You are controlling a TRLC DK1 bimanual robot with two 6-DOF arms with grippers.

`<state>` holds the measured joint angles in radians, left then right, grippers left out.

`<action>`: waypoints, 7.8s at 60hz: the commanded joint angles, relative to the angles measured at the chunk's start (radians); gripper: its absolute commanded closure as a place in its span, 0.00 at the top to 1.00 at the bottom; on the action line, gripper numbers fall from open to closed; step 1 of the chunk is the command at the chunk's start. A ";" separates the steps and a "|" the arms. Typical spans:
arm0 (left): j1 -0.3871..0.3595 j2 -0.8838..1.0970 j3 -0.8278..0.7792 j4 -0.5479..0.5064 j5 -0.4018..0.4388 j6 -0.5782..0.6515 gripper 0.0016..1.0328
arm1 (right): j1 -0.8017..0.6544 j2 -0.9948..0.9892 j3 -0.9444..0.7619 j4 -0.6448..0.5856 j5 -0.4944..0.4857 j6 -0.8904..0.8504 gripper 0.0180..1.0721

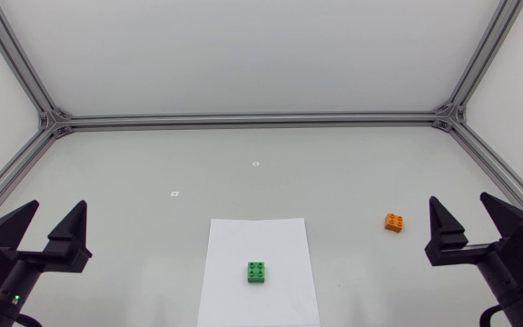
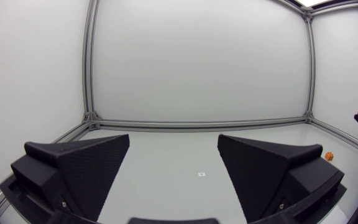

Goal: Pick up the orange 2x2 brick with the right arm and stack it on top of the green 2x2 brick in the center

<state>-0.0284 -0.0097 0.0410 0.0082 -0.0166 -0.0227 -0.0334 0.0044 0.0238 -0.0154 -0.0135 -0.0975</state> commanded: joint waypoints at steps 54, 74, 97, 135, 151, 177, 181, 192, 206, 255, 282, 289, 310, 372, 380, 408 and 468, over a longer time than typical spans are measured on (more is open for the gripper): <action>-0.001 -0.004 -0.041 -0.011 0.003 0.006 0.96 | 0.029 0.233 0.329 -0.130 0.003 0.021 0.96; -0.001 -0.004 -0.041 -0.011 0.003 0.006 0.96 | 0.027 0.543 0.510 -0.210 -0.014 0.019 0.96; -0.001 -0.004 -0.041 -0.011 0.003 0.006 0.96 | -0.060 0.977 0.746 -0.465 -0.072 -0.100 0.96; -0.001 -0.004 -0.041 -0.011 0.003 0.006 0.96 | -0.192 1.459 0.981 -0.607 -0.212 -0.647 0.95; -0.001 -0.004 -0.041 -0.011 0.003 0.006 0.96 | -0.192 1.600 1.068 -0.781 -0.218 -0.940 0.95; -0.001 -0.004 -0.041 -0.011 0.003 0.006 0.96 | -0.123 1.760 1.223 -0.949 -0.109 -1.071 0.95; -0.001 -0.004 -0.041 -0.011 0.003 0.006 0.96 | -0.114 1.770 1.214 -0.946 -0.100 -1.084 0.95; -0.001 -0.004 -0.041 -0.011 0.003 0.006 0.96 | -0.106 1.790 1.196 -0.929 -0.088 -1.117 0.95; -0.001 -0.004 -0.041 -0.011 0.003 0.006 0.96 | -0.103 1.821 1.186 -0.903 -0.083 -1.147 0.95; -0.001 -0.004 -0.041 -0.011 0.003 0.006 0.96 | -0.074 1.910 1.127 -0.773 -0.068 -1.183 0.89; -0.001 -0.004 -0.041 -0.011 0.003 0.006 0.96 | -0.069 1.912 1.117 -0.762 -0.066 -1.188 0.72; -0.001 -0.004 -0.041 -0.011 0.003 0.006 0.96 | -0.068 1.921 1.121 -0.750 -0.066 -1.186 0.67; -0.001 -0.004 -0.041 -0.011 0.003 0.006 0.96 | -0.062 1.927 1.119 -0.742 -0.065 -1.180 0.67; -0.001 -0.004 -0.041 -0.011 0.003 0.006 0.96 | -0.066 1.853 1.102 -0.804 -0.072 -1.205 0.30; -0.001 -0.004 -0.041 -0.011 0.003 0.006 0.96 | -0.065 1.841 1.099 -0.813 -0.072 -1.205 0.29; -0.001 -0.004 -0.041 -0.011 0.003 0.006 0.96 | 0.086 1.594 0.993 -0.887 -0.089 -1.168 0.26; -0.001 -0.004 -0.041 -0.011 0.003 0.006 0.96 | 0.862 1.692 1.116 -0.775 -0.089 -0.551 0.26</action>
<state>-0.0284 -0.0097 0.0410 0.0082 -0.0166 -0.0227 0.8032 1.6535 1.1091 -0.8051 -0.1062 -0.6983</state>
